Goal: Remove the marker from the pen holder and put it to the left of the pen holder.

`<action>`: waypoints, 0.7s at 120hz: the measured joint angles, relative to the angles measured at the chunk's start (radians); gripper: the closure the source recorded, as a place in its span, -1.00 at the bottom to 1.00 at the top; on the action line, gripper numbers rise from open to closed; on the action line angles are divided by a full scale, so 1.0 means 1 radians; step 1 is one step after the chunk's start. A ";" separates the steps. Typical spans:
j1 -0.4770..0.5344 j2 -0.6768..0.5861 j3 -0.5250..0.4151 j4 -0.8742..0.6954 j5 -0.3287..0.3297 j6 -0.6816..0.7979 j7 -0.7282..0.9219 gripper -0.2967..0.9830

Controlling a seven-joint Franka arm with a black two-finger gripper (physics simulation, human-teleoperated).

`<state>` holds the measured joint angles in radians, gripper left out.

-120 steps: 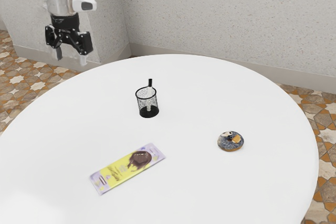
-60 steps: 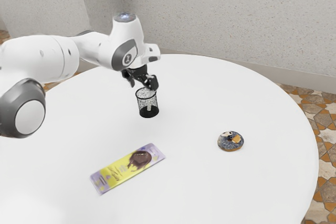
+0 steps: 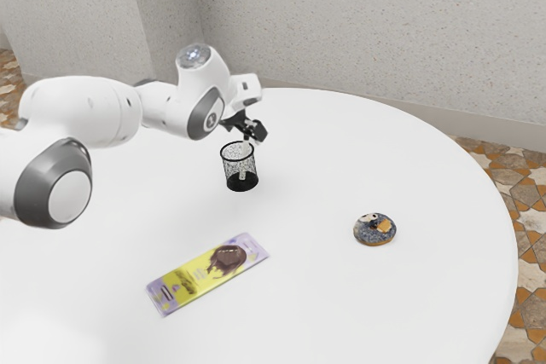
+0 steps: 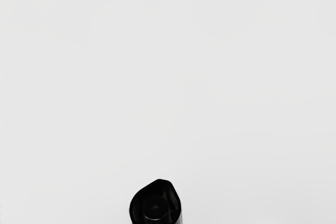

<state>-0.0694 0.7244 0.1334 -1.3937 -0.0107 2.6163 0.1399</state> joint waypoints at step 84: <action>0.001 0.018 0.000 -0.015 -0.039 0.065 0.030 0.49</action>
<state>-0.0687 0.7422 0.1336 -1.4091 -0.0500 2.6816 0.1696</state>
